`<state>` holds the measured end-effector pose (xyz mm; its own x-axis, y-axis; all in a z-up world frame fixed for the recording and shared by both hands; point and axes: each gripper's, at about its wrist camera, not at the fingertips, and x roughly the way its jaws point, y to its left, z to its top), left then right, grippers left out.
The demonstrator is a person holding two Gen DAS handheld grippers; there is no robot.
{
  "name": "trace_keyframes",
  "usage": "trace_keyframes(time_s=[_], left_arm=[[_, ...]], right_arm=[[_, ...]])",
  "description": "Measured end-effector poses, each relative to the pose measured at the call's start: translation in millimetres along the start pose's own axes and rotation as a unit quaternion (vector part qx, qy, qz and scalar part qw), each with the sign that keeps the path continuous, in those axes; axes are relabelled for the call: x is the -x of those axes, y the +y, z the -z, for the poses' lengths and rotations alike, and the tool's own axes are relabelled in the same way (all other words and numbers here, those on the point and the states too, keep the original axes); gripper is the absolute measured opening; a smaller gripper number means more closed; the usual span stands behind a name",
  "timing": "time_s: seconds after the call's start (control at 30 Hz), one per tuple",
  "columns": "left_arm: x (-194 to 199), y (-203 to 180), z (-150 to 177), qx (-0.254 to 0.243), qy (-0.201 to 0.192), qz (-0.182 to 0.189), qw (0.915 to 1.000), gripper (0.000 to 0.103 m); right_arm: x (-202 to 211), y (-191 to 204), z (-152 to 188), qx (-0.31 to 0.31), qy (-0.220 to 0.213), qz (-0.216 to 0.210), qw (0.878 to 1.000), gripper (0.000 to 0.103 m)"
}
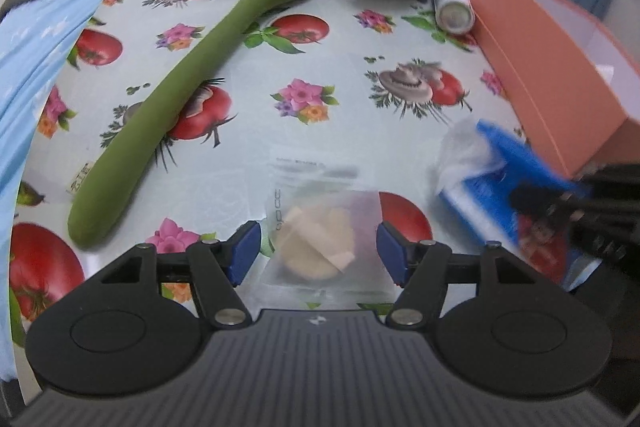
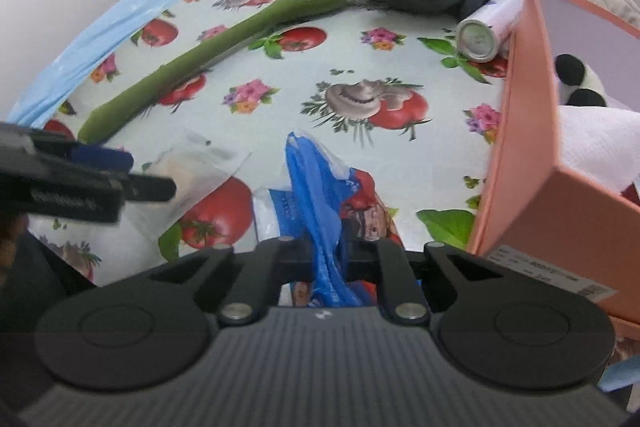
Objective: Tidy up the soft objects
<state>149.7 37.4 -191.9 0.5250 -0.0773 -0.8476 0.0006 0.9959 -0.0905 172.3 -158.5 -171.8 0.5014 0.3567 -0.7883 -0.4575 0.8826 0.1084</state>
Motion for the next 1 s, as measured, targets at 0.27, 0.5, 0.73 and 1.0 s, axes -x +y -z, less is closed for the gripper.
trace_keyframes(time_s=[0.27,0.5,0.73,1.0], left_arm=[[-14.7,-16.2,3.7,-0.041,0.006,-0.025,0.9988,0.065],[-16.1,-18.4,4.8,-0.031,0.006,-0.03,0.9991,0.05],[-2.1,-19.1,1.2,-0.004,-0.008,-0.019,0.9998,0.035],[37.1,-19.6,-12.1,0.024,-0.051,-0.006,0.9984,0.033]], right_arm=[[-5.7,-9.3,3.9,-0.015,0.015,0.014,1.0,0.011],[-16.3,-12.2,7.6,-0.03,0.029,0.004,0.999,0.011],[-2.5,-11.3,-0.7,-0.027,0.011,0.003,1.0,0.007],[32.0,-8.9,-18.5,-0.029,-0.035,0.006,0.999,0.007]])
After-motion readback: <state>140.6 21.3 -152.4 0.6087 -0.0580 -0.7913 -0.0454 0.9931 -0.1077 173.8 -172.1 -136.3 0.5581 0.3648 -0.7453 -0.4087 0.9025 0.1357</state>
